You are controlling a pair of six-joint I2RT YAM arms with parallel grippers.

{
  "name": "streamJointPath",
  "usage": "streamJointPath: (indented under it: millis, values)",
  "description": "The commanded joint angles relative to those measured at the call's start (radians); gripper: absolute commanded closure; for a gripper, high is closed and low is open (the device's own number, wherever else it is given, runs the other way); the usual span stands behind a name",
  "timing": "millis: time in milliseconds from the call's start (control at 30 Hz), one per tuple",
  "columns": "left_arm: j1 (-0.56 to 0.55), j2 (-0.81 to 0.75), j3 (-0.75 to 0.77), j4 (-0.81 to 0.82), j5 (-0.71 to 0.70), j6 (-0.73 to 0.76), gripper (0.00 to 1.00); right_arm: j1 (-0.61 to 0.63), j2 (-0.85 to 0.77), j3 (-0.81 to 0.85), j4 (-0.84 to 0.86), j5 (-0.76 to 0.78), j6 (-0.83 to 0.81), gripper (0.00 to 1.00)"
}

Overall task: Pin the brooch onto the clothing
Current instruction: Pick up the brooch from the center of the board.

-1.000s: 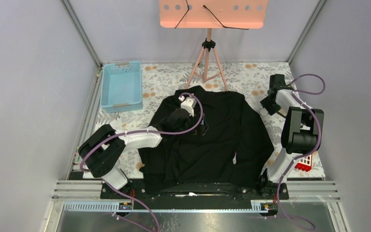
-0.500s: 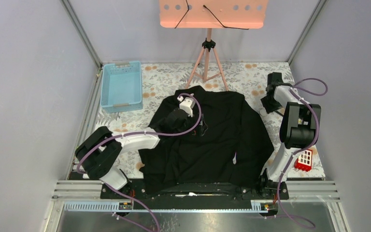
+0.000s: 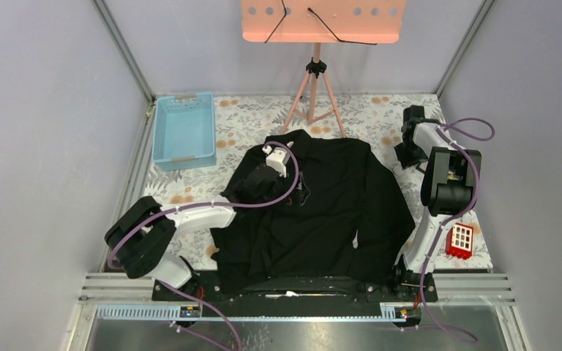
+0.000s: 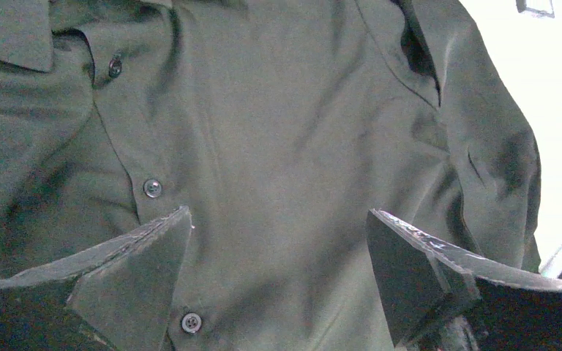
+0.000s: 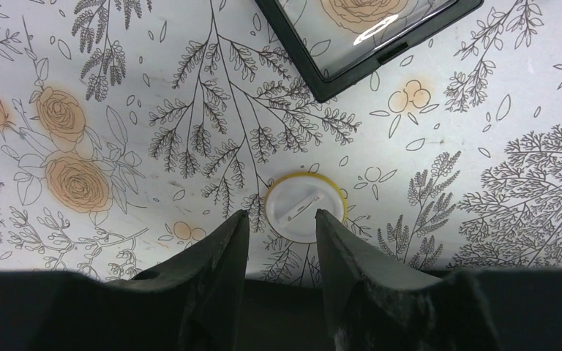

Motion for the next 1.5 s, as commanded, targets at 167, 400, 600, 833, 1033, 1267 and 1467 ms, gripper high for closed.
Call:
streamJointPath:
  millis: [167, 400, 600, 833, 1033, 1267, 1467]
  values:
    - [0.021, -0.086, -0.005, 0.036, 0.002, 0.009, 0.03, 0.014, 0.047, 0.105, -0.147, 0.046, 0.036, 0.54]
    - [0.023, -0.107, 0.013, 0.01, 0.013, 0.015, 0.03, 0.032, 0.059, 0.09, -0.117, 0.015, 0.031, 0.62]
    - [0.023, -0.135, -0.009, 0.001, -0.009, 0.021, 0.03, 0.025, 0.08, 0.101, -0.128, -0.004, 0.043, 0.6]
    - [0.025, -0.158, -0.013, -0.015, -0.021, 0.025, 0.03, 0.022, 0.11, 0.145, -0.188, -0.003, 0.054, 0.6]
    - [0.027, -0.179, -0.029, -0.016, -0.03, 0.023, 0.02, 0.014, 0.126, 0.164, -0.216, -0.016, 0.059, 0.6]
    - [0.03, -0.194, -0.033, -0.016, -0.033, 0.019, 0.03, -0.002, 0.155, 0.191, -0.254, -0.048, 0.069, 0.71]
    - [0.033, -0.202, -0.035, -0.025, -0.035, 0.022, 0.03, -0.002, 0.156, 0.195, -0.259, -0.05, 0.073, 0.85]
